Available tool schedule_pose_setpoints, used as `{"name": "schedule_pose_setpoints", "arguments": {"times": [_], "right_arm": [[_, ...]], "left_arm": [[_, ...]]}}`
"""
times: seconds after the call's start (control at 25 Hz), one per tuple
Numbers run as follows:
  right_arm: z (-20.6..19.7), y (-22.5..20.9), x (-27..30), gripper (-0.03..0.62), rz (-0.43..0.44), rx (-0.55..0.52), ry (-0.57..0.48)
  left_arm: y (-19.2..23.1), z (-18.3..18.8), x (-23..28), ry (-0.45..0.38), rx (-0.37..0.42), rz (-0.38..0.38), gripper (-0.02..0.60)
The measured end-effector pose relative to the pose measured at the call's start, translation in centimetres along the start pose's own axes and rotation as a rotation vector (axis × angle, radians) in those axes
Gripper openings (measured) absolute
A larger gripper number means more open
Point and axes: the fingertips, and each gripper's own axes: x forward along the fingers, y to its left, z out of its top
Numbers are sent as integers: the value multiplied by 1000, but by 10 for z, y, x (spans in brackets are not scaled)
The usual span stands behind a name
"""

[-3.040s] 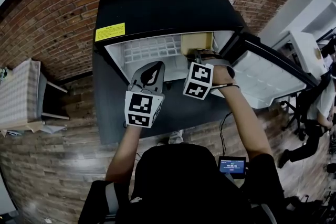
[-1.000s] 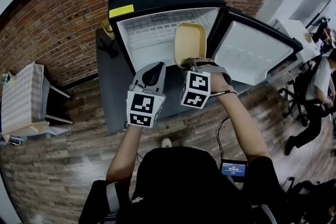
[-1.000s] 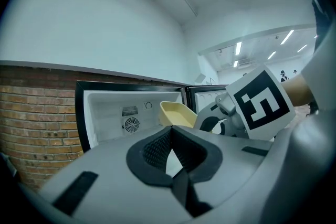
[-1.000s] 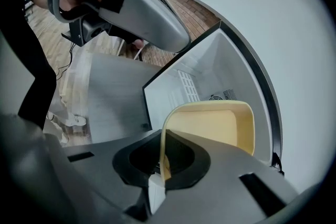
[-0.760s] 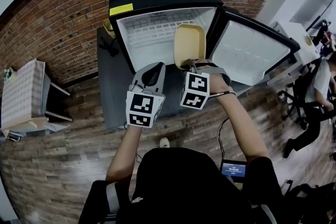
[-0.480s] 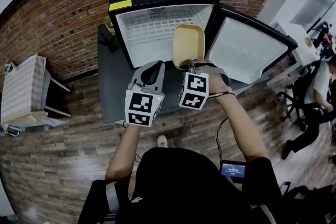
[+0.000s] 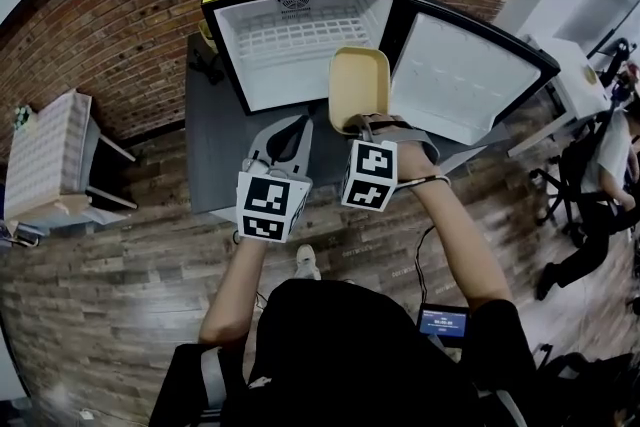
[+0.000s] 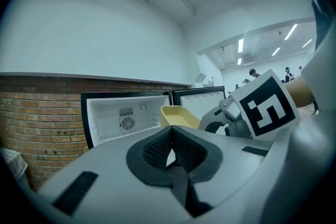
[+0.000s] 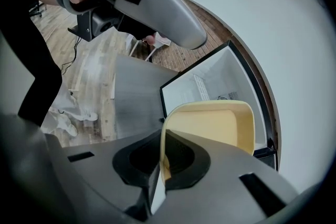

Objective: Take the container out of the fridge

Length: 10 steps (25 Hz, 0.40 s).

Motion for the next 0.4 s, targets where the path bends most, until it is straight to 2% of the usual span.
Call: {"name": "schedule_pose_setpoints", "arguments": {"times": [0.4], "right_arm": [[-14, 32, -22, 43, 14, -6, -10]], "left_arm": [[-41, 3, -22, 9, 4, -2, 14]]}}
